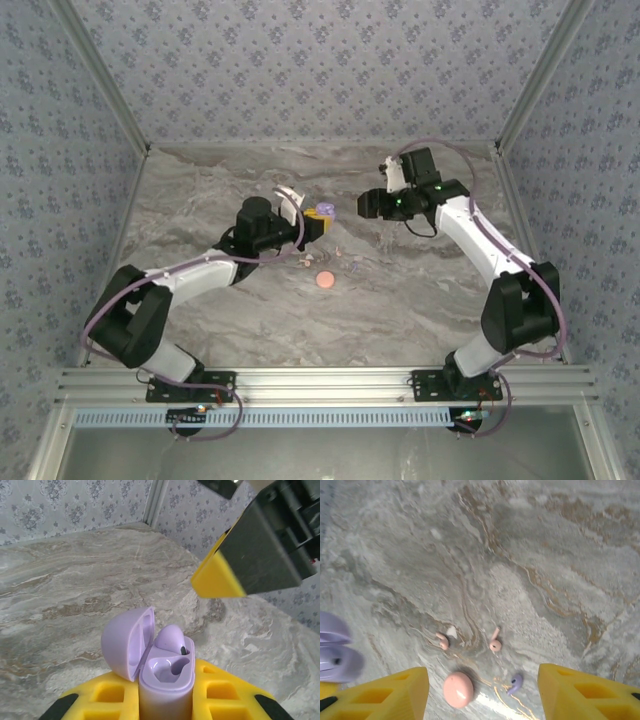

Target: Insert wireless bluetooth earbuds into charging case

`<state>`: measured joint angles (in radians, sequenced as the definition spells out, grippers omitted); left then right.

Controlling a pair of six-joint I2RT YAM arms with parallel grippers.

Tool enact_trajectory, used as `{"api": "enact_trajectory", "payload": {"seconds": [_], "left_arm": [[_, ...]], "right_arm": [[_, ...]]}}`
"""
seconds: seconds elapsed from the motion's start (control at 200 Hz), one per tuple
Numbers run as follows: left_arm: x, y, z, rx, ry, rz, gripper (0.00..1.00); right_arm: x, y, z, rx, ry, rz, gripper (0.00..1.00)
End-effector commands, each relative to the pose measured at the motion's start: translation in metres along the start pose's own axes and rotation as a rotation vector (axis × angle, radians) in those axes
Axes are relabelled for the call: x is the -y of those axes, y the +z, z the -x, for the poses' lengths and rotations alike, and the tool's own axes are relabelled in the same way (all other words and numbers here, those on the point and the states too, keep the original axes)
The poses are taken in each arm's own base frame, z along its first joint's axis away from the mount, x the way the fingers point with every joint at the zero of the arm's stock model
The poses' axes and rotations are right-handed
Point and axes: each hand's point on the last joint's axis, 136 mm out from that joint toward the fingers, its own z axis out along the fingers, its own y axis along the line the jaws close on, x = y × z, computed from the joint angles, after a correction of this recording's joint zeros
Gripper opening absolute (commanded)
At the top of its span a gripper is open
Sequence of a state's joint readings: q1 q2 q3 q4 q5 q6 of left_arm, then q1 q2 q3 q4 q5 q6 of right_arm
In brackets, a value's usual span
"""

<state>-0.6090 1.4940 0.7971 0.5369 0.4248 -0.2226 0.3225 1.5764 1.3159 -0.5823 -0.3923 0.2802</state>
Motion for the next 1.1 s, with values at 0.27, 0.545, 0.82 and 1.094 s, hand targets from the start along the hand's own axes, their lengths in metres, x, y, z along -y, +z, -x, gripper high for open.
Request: {"api": "enact_trajectory", "payload": {"seconds": [0.27, 0.545, 0.82, 1.094], "left_arm": [[0.003, -0.022, 0.011, -0.024, 0.111, 0.059, 0.14], [0.003, -0.026, 0.012, -0.028, 0.125, 0.075, 0.14], [0.004, -0.025, 0.012, -0.023, 0.125, 0.066, 0.14], [0.004, -0.026, 0.011, -0.023, 0.121, 0.065, 0.14]], "right_arm": [[0.032, 0.056, -0.082, -0.322, 0.053, -0.198, 0.57], [0.032, 0.081, -0.108, -0.391, 0.148, -0.231, 0.50], [0.036, 0.098, -0.123, -0.424, 0.158, -0.304, 0.47], [0.035, 0.112, -0.127, -0.451, 0.149, -0.309, 0.45]]}}
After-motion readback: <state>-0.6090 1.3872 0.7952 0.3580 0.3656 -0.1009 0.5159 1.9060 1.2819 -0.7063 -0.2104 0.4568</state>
